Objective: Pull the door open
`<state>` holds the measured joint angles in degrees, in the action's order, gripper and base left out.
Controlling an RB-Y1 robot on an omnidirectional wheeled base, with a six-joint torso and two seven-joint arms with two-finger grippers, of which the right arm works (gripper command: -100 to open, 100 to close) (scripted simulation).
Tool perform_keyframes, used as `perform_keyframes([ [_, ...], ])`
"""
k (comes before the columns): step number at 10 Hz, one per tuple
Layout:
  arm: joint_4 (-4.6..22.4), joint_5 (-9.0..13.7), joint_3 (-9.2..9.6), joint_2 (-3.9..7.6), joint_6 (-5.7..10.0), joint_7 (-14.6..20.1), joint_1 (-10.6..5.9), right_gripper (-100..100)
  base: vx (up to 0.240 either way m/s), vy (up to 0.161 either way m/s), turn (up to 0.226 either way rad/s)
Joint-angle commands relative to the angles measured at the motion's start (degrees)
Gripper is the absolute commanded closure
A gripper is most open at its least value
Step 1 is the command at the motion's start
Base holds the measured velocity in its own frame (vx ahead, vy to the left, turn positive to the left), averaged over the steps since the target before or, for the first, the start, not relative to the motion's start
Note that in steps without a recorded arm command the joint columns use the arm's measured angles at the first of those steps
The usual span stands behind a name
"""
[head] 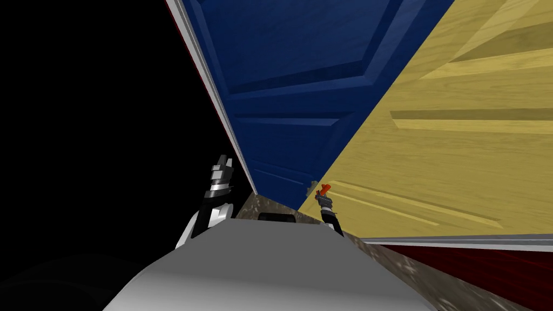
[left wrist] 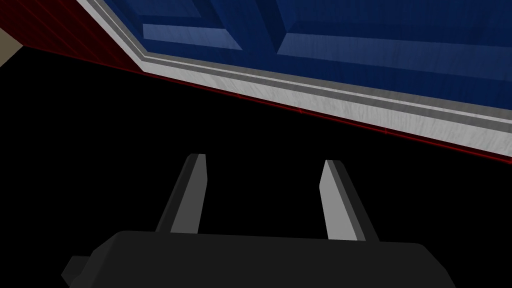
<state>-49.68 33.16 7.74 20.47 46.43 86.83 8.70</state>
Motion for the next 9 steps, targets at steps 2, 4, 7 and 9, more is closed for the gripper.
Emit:
perform_keyframes([
  [2,0.06,0.05,-0.14,0.13,0.04,-0.02,0.09,100,0.000,0.000,0.000],
  [4,1.03,0.51,-0.80,0.76,0.01,-0.09,1.49,100,-0.152,-0.011,-0.048],
  [7,1.85,0.93,-1.46,1.38,0.03,-0.15,2.68,100,-0.157,-0.008,-0.060],
  [9,2.47,1.26,-1.92,1.80,0.06,-0.22,3.47,100,-0.168,0.005,-0.040],
])
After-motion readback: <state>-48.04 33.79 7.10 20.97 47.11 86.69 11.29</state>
